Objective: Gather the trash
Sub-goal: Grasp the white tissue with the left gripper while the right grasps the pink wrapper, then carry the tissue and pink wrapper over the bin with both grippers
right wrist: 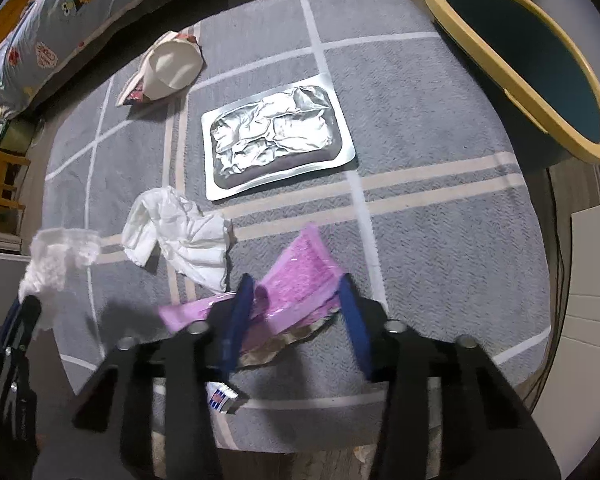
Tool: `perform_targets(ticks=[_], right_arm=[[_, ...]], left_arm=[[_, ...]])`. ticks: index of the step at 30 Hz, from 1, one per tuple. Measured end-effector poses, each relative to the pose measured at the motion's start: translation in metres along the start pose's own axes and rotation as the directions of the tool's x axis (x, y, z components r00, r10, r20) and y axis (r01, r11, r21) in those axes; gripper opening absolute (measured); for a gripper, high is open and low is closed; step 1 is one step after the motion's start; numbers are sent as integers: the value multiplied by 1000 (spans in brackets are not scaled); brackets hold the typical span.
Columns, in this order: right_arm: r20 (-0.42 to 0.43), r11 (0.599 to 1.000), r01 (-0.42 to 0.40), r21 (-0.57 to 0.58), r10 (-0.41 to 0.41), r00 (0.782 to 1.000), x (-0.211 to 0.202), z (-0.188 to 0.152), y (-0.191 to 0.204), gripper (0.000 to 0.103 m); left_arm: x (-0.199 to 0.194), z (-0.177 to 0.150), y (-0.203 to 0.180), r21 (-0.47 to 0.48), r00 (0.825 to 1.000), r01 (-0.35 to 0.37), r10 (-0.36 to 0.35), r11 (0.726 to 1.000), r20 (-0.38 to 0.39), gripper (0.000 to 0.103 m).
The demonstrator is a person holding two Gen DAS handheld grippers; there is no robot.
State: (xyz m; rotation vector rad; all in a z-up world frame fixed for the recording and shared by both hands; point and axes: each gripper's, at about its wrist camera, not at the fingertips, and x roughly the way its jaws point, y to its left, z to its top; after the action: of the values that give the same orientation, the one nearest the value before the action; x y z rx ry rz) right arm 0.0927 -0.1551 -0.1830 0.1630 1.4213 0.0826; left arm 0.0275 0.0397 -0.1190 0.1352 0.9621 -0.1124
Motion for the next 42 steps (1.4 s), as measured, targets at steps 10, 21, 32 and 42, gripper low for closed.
perform_targets(ticks=[10, 21, 32, 42], right_arm=[[117, 998, 45, -50, -38, 992, -21, 9, 12, 18], [265, 994, 69, -80, -45, 963, -79, 23, 1, 18], [431, 990, 68, -123, -9, 902, -157, 43, -22, 18], [531, 997, -1, -77, 42, 846, -214, 75, -87, 18]], left_arm=[[0, 5, 4, -18, 1000, 2, -2, 1000, 20, 14], [-16, 26, -5, -8, 995, -4, 5, 1000, 96, 14], [-18, 45, -24, 7, 992, 17, -18, 1000, 128, 14], [-26, 67, -49, 38, 985, 44, -49, 998, 164, 14]])
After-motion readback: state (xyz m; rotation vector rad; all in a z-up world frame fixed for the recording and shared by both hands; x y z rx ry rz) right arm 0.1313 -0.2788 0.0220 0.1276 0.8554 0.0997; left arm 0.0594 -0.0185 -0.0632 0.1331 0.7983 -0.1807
